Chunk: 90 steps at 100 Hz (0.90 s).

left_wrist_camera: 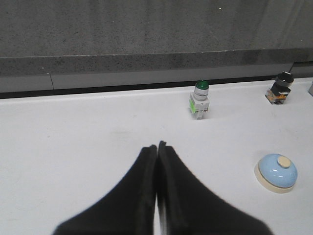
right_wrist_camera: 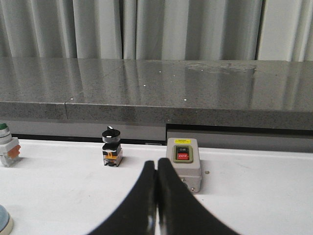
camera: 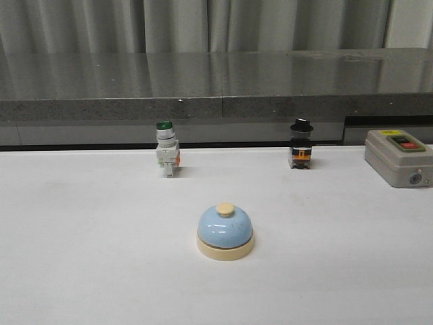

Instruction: Place and press bell with both arms

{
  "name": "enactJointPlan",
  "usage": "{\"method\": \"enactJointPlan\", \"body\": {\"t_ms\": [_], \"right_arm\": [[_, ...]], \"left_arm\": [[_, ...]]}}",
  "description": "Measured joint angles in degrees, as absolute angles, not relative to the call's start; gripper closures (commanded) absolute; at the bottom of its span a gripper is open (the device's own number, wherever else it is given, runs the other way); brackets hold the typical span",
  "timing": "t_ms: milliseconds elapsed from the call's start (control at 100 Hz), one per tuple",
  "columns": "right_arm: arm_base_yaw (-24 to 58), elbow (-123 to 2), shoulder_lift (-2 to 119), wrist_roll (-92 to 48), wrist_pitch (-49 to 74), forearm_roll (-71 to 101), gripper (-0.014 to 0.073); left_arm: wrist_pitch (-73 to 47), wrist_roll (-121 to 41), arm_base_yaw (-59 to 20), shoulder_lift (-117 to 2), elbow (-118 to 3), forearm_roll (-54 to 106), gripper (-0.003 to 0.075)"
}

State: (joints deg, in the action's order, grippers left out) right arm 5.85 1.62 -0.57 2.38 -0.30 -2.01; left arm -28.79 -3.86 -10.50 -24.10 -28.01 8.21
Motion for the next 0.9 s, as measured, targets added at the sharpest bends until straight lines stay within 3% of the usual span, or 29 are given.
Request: {"method": "enactJointPlan", "body": {"t_ms": [400, 900], "right_arm": [[5.85, 1.62, -0.57, 2.38, -0.30, -2.01, 0.0662], [5.85, 1.62, -0.57, 2.38, -0.30, -2.01, 0.0662]], "left_arm": [[-22.14, -3.86, -10.50, -21.07, -24.90, 2.65, 0.0740], [1.12, -3.86, -9.83, -5.06, 0.05, 1.16, 0.0740]]}}
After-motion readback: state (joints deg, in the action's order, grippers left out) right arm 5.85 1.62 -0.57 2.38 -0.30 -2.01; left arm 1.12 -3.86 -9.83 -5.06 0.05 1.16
